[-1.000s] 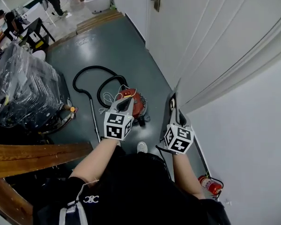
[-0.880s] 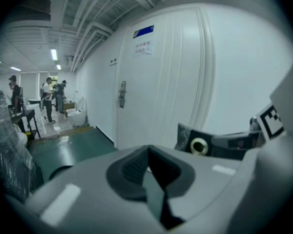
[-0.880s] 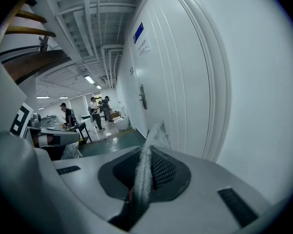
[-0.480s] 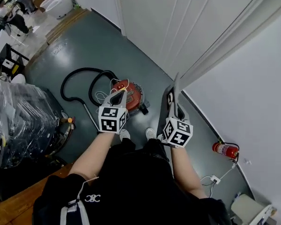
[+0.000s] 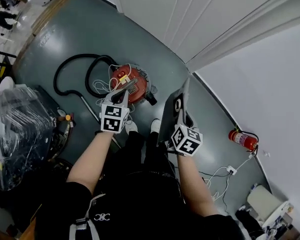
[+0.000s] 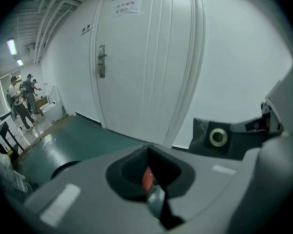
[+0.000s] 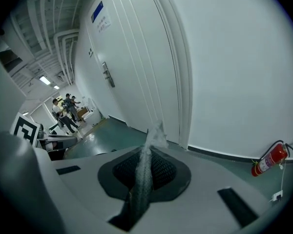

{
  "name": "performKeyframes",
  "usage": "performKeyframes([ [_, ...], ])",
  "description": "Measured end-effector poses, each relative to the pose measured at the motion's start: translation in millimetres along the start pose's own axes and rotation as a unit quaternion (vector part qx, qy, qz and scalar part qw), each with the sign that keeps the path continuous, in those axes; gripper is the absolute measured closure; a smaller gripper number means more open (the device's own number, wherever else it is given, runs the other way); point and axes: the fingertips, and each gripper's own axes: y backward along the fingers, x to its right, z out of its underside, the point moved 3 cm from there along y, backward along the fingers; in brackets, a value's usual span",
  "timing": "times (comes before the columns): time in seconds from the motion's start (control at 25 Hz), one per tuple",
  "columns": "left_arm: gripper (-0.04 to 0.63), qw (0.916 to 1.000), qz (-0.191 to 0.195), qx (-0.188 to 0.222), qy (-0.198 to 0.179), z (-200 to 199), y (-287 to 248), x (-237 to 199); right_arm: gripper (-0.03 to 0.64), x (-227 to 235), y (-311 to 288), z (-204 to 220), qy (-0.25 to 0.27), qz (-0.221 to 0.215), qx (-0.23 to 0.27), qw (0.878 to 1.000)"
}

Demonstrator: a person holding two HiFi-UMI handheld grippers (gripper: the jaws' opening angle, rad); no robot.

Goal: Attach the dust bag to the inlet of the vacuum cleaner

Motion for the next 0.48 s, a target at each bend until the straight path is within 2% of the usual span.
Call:
performKeyframes([
  [0.32, 0.595, 0.9993, 0.006, -0.038, 0.000, 68.9, -91.6, -21.9, 0.601, 31.8, -69.5, 69.1, 0.007, 0.001, -0.046, 0.999],
  [0.4, 0.521, 0.9981, 0.017, -0.058, -0.012, 88.9, -120.2, -27.7, 0.601, 36.9, -91.9, 86.3, 0.006, 0.002, -0.058, 0.998],
  [0.48, 0.506, 0.9959, 0.021, -0.081, -0.035, 110.2, -145.4, -34.8, 0.601, 39.5, -112.3, 104.5, 0.004, 0.002, -0.067, 0.998],
])
